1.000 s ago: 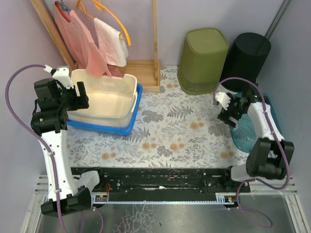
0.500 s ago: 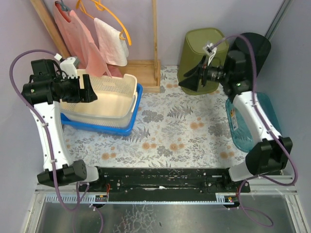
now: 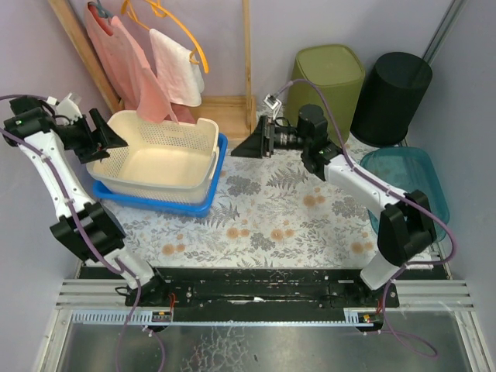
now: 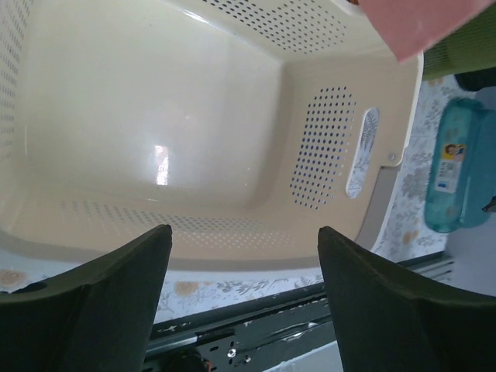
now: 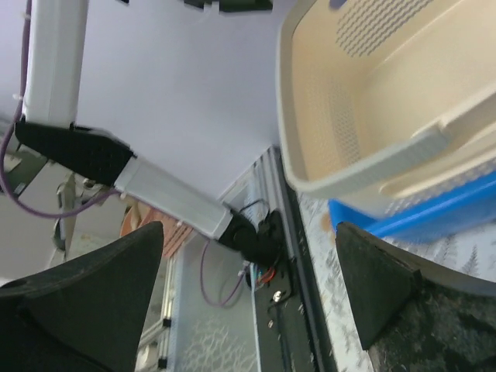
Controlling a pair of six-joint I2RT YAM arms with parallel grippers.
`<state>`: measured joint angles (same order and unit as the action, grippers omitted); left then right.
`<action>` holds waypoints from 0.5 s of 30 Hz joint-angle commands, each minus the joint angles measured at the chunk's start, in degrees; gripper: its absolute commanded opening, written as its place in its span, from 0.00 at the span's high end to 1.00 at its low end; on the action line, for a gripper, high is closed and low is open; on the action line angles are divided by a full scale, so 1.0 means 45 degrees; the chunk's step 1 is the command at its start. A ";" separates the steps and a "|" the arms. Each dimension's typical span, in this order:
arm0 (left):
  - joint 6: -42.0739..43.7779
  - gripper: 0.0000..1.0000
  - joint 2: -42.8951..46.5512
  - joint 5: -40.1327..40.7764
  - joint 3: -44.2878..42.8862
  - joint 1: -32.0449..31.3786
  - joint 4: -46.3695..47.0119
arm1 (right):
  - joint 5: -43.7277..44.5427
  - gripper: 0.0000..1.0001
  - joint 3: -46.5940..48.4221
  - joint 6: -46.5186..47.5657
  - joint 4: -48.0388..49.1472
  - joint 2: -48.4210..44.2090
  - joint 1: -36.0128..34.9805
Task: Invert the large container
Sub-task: Move the container to the center of the board.
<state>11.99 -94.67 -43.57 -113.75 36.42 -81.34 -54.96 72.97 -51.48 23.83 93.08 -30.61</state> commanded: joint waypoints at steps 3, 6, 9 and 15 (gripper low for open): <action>-0.0158 0.25 -0.0992 -0.1648 -0.0633 0.0771 -0.0401 | 0.3033 0.01 0.1055 0.0172 -0.0115 0.1512 -0.0192; -0.0081 0.25 -0.1057 -0.1200 -0.1009 0.0827 -0.0401 | 0.4162 0.01 0.1159 0.1228 -0.1173 0.1878 -0.0242; 0.0009 0.25 -0.1358 -0.1042 -0.1453 0.1258 -0.0401 | 0.4743 0.01 0.1050 0.1080 -0.0904 0.2251 -0.0362; 0.0402 0.22 -0.2003 -0.1383 -0.1354 0.2291 -0.0401 | 0.5248 0.00 0.2320 0.0810 -0.1089 0.3296 -0.1283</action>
<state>12.47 -100.97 -47.90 -119.83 43.59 -81.93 -34.20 77.14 -48.10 18.13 106.67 -33.04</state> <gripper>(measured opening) 0.778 0.995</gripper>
